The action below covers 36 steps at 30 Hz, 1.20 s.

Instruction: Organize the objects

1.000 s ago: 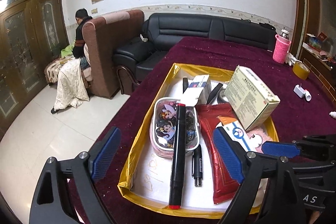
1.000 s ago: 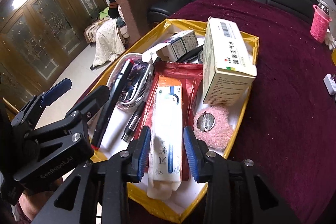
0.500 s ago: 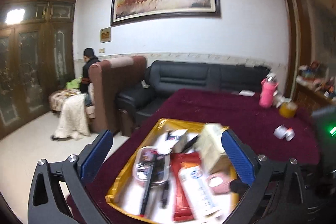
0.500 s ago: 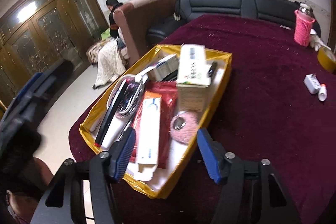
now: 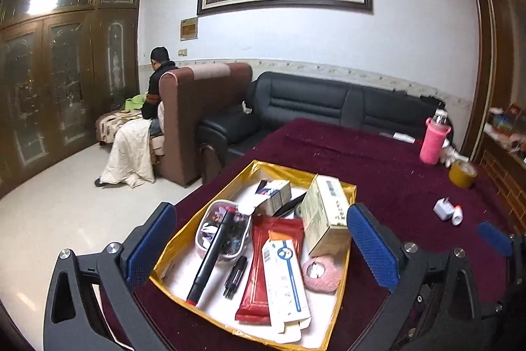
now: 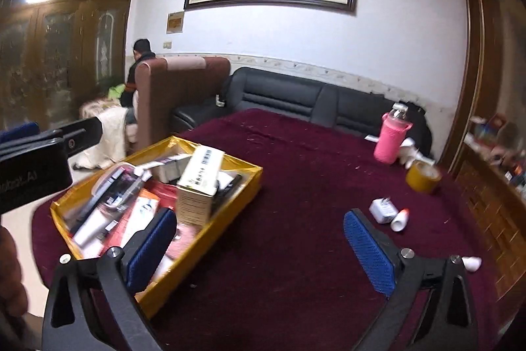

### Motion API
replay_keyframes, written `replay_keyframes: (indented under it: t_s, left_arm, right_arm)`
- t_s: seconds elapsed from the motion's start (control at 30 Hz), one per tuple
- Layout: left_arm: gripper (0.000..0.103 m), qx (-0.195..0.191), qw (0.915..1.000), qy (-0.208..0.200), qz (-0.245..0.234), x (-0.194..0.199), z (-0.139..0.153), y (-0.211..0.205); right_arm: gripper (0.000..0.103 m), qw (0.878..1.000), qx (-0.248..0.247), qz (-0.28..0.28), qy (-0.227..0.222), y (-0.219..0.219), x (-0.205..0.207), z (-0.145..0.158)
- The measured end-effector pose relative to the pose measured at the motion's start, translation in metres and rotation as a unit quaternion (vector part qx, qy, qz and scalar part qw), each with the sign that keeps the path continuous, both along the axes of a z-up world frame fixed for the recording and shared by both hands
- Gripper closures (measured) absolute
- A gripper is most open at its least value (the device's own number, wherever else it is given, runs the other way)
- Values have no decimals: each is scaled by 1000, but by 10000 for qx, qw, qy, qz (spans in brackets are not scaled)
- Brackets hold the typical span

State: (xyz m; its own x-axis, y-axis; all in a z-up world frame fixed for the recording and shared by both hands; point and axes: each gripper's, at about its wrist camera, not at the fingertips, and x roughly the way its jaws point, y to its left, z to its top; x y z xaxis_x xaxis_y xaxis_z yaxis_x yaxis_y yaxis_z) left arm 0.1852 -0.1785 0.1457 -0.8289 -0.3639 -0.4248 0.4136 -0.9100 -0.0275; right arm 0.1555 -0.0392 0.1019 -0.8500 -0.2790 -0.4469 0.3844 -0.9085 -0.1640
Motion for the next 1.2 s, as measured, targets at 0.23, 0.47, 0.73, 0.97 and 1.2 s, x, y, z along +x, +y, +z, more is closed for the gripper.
replay_keyframes:
  t_s: [0.23,0.47,0.73,0.97,1.2]
  left_arm:
    - [0,-11,9998,-187,43,-5,-7,8]
    - [0,48,9995,-317,23,-12,-13,8]
    - [0,179,9990,-413,10,-15,-19,-1]
    - [0,342,9982,-494,0,-18,-26,-10]
    - [0,450,9973,-576,-9,-21,-33,-19]
  right_arm:
    - [0,9994,309,110,-119,-2,-3,-15]
    - [0,9989,354,161,-260,-3,-8,-22]
    - [0,9975,525,244,-415,-18,-11,-31]
    - [0,9966,645,228,-464,-26,-11,-34]
    - [0,9958,734,188,-505,-31,-14,-35]
